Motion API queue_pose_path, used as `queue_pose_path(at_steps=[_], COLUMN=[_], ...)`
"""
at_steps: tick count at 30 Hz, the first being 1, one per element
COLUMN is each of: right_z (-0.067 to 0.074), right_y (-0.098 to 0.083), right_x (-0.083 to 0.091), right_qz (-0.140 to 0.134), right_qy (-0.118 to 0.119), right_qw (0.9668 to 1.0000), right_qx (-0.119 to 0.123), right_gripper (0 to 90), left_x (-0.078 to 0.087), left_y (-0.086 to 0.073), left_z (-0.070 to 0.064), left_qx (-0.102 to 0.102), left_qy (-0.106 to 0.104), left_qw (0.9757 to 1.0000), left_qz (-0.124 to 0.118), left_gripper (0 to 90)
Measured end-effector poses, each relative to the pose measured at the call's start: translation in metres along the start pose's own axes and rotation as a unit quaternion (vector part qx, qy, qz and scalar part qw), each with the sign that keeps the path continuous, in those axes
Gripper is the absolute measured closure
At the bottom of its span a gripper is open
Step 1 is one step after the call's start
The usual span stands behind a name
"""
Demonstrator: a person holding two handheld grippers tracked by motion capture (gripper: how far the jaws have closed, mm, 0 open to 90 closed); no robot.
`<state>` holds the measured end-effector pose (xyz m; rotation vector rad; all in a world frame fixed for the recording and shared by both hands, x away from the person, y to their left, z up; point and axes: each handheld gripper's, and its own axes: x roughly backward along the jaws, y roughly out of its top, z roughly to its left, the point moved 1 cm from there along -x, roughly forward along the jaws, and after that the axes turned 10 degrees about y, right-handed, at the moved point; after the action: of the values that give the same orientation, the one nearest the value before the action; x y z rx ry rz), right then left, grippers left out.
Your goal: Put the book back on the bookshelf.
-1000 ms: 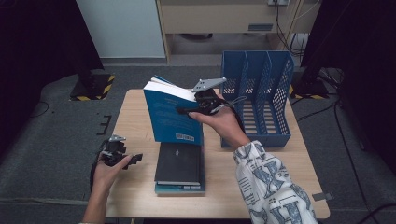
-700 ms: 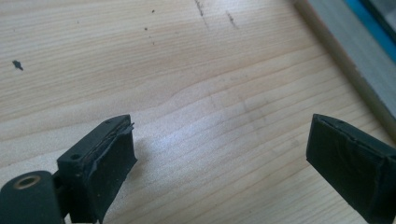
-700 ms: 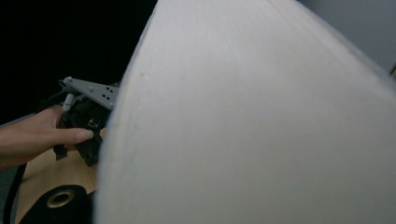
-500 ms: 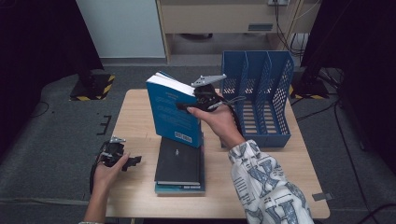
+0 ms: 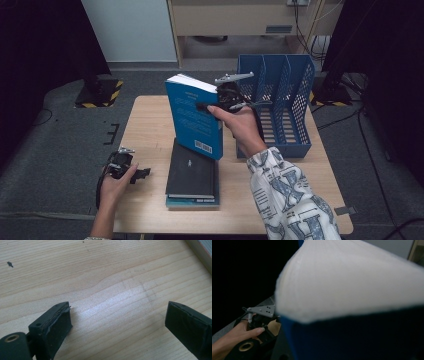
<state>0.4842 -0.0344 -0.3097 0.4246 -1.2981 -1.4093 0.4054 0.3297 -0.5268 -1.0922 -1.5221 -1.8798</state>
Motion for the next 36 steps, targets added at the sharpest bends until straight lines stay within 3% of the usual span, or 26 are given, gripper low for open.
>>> queue_pose_path(at_steps=[16,29,36], right_z=[-0.012,-0.026,-0.032], right_y=[-0.001,-0.011,-0.017], right_x=[0.055,0.094,0.112], right_qz=[-0.013,-0.023,-0.029], right_qy=[-0.052,-0.09,-0.104], right_qw=[0.9985,0.9952,0.9934], right_qx=[-0.013,-0.031,-0.04], right_gripper=[61.0,60.9,60.9], left_x=[-0.002,-0.004,-0.004], left_y=[0.0,-0.002,-0.003], left_z=[-0.004,-0.008,-0.009], left_qx=[-0.023,-0.027,-0.04], left_qy=[0.005,0.011,0.017], left_qw=[0.9997,0.9996,0.999], left_qz=[0.002,-0.006,-0.005], left_gripper=[4.1,1.4,1.0])
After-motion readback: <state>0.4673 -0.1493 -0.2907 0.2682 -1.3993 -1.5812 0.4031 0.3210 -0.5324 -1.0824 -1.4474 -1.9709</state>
